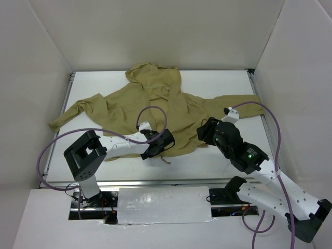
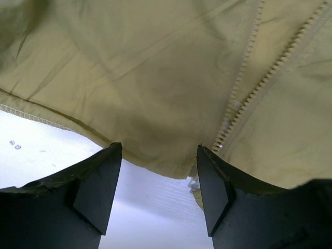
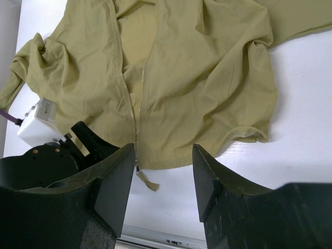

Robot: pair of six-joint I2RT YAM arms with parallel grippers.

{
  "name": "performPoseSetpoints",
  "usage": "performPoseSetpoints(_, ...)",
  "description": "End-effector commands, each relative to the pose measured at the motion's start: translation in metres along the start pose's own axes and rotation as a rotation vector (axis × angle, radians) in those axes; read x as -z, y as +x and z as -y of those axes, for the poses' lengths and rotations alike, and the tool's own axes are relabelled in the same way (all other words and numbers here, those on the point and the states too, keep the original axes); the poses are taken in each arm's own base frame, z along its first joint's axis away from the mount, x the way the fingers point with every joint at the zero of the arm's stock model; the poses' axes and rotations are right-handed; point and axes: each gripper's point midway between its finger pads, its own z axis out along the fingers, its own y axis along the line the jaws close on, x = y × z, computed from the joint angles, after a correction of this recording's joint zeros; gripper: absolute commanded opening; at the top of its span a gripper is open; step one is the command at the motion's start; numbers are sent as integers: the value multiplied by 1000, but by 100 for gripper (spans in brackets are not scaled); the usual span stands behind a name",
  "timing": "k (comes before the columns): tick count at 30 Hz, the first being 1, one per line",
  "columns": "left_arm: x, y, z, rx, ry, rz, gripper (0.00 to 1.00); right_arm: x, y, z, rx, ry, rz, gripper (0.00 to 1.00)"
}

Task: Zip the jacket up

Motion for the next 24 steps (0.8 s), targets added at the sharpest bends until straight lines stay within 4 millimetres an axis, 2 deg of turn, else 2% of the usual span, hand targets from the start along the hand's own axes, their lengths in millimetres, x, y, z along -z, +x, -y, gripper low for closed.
performPoseSetpoints(1, -5, 0, -1, -3, -31, -4, 71, 0, -9, 0, 1, -5, 44, 56)
performPoseSetpoints(6, -7, 4, 3, -15, -24, -17, 71, 0, -11, 1, 7, 2, 52, 56)
performPoseSetpoints(17, 3, -7, 8, -10, -10, 4, 71, -4, -9, 4, 17, 15, 54, 57)
performPoseSetpoints(24, -2, -3, 8, -15, -27, -5, 71, -4, -7, 7, 26, 28, 54, 57)
